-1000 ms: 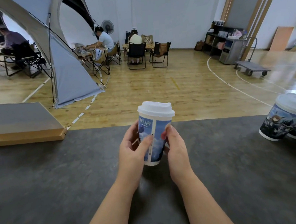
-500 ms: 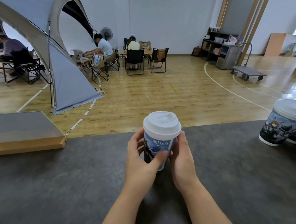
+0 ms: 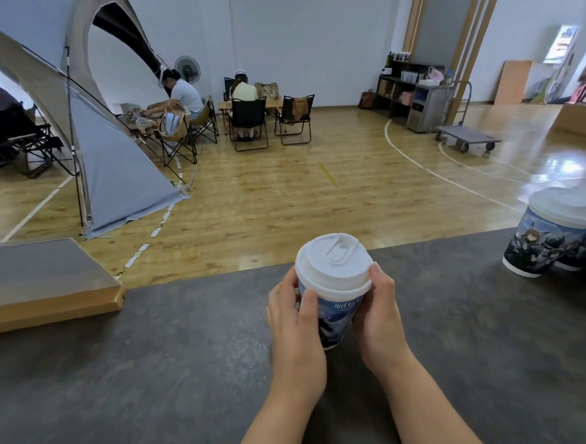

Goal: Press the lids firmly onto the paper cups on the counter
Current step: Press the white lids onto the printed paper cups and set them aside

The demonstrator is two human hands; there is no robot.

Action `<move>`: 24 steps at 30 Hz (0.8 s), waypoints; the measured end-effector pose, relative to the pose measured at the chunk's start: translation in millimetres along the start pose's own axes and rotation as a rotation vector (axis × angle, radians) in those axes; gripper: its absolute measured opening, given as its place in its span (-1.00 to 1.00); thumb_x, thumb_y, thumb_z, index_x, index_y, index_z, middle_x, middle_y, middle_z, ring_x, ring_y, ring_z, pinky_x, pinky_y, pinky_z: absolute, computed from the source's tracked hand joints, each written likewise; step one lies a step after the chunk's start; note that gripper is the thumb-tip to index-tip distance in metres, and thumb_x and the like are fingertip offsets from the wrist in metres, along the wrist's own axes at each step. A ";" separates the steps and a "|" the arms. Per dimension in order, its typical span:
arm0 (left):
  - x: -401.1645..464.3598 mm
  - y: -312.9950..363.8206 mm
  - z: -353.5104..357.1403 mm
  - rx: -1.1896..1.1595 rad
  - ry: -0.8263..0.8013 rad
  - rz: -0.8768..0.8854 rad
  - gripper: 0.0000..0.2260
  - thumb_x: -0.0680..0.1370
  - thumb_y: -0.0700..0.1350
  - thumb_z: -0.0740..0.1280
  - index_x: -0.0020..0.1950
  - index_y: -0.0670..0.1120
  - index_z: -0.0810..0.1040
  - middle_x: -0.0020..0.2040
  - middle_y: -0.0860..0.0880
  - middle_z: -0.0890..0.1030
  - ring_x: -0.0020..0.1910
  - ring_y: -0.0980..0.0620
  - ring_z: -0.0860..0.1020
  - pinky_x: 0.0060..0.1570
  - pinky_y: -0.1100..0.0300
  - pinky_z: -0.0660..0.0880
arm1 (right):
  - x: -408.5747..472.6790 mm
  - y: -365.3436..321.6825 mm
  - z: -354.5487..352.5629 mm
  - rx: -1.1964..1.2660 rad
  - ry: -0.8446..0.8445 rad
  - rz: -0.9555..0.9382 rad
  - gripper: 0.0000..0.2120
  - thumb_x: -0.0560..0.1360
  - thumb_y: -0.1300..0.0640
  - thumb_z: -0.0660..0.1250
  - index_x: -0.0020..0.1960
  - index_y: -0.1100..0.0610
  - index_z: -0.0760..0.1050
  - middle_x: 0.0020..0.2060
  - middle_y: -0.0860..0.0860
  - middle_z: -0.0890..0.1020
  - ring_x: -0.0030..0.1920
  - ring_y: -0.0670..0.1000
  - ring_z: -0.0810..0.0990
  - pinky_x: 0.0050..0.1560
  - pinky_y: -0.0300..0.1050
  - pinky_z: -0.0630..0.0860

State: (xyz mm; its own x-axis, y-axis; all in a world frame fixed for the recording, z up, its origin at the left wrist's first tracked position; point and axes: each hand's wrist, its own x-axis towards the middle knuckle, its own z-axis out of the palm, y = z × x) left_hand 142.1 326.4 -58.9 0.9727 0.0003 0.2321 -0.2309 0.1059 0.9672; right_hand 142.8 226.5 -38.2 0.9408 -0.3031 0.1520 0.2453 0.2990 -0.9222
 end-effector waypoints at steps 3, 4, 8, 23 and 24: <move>-1.7 1.4 2.3 -0.040 -0.038 0.002 -0.52 0.48 0.39 0.15 0.34 0.27 0.43 0.30 0.17 0.51 0.39 0.11 0.43 0.41 -0.09 0.37 | -1.7 0.6 -0.2 0.005 -0.026 -0.007 -0.43 0.48 -0.18 0.15 0.28 0.19 0.54 0.17 0.19 0.66 0.24 0.17 0.60 0.23 0.05 0.53; -2.5 2.6 1.9 -0.066 -0.051 -0.004 -0.51 0.48 0.37 0.18 0.35 0.23 0.42 0.29 0.14 0.54 0.36 0.09 0.47 0.37 -0.08 0.42 | -1.4 0.7 -1.1 0.029 -0.019 0.008 -0.45 0.49 -0.16 0.13 0.26 0.18 0.55 0.15 0.19 0.67 0.23 0.17 0.62 0.20 0.02 0.55; -5.1 10.9 1.9 -0.124 -0.051 -0.054 -0.51 0.42 0.34 0.22 0.30 0.20 0.39 0.19 0.17 0.62 0.25 0.12 0.58 0.27 0.02 0.52 | -2.4 0.4 0.5 0.063 -0.040 0.039 -0.45 0.50 -0.14 0.09 0.26 0.21 0.54 0.13 0.22 0.67 0.20 0.20 0.62 0.20 0.10 0.52; -69.5 109.4 -157.2 -0.167 0.251 0.040 -0.70 0.67 0.10 0.17 0.36 0.13 0.51 0.21 0.20 0.64 0.23 0.25 0.57 0.23 0.23 0.50 | -82.9 -11.4 164.4 -0.062 -0.443 0.054 -0.54 0.64 -0.19 -0.01 0.21 0.03 0.54 0.05 -0.07 0.73 0.13 -0.11 0.66 -0.01 -0.33 0.57; -74.6 115.4 -178.3 -0.174 0.290 0.056 -0.68 0.63 0.12 0.16 0.36 0.15 0.51 0.21 0.22 0.64 0.22 0.28 0.56 0.18 0.31 0.51 | -92.4 -7.0 186.7 -0.076 -0.486 0.058 -0.53 0.58 -0.25 0.02 0.21 0.00 0.54 0.07 -0.10 0.72 0.16 -0.13 0.65 0.01 -0.34 0.56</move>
State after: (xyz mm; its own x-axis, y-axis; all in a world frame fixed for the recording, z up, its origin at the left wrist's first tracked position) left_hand 47.2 515.8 16.9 0.9308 0.2910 0.2211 -0.3007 0.2659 0.9159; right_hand 97.9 421.3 20.6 0.9570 0.1747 0.2318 0.1891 0.2306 -0.9545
